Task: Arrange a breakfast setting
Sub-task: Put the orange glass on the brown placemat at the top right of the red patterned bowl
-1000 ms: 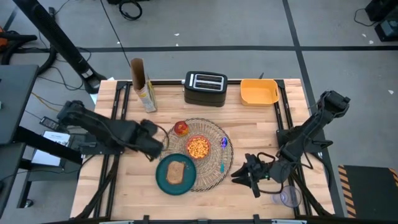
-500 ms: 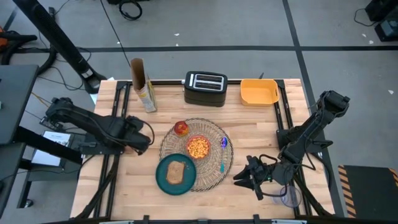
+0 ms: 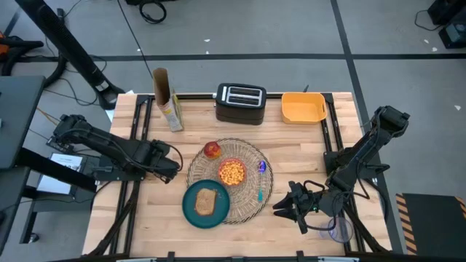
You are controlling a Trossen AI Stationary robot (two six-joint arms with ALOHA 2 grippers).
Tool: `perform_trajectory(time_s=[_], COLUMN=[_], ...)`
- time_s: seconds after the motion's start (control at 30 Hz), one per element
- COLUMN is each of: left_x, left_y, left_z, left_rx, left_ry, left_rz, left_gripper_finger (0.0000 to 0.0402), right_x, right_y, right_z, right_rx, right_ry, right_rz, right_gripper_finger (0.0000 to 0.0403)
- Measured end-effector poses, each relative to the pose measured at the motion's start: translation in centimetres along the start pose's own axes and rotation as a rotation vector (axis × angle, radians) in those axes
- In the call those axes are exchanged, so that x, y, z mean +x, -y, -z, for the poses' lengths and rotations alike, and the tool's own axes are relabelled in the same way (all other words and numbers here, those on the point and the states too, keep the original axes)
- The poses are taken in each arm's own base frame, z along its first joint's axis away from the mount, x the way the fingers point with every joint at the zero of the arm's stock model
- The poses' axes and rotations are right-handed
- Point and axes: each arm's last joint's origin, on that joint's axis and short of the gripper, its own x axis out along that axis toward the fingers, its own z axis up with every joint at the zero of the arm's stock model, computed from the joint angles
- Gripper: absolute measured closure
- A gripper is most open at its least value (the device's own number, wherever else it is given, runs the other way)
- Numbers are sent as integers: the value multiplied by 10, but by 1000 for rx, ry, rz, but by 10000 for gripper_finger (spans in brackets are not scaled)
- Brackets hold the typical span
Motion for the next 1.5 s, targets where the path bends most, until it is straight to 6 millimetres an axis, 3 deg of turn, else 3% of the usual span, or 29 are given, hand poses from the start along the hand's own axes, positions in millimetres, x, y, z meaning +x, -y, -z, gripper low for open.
perform_trajectory(time_s=[0.27, 0.33, 0.53, 0.77, 1.03, 1.3, 1.5], left_x=[1, 1, -10, -62, -115, -136, -140], left_y=[5, 5, 7, 19, 47, 77, 92], left_z=[-4, -4, -5, -11, -8, 1, 10], left_rx=[131, 142, 160, 235, 482, 691, 752], left_ry=[25, 29, 36, 143, 322, 386, 402], left_rz=[47, 46, 79, 291, 445, 452, 456], left_gripper_finger=[368, 386, 385, 387, 387, 387, 387], right_x=[0, 1, 6, 14, 29, 75, 108], right_y=[0, 1, 6, 12, 20, -1, -5], right_z=[0, -1, -6, -19, -39, -59, -88], right_rx=[-102, -130, -188, -330, -424, -584, -565], right_ry=[-5, -3, 13, 46, 85, 17, -87], right_rz=[-4, -1, 27, 14, -97, 22, 152], right_gripper_finger=[289, 289, 289, 275, 209, 136, 69])
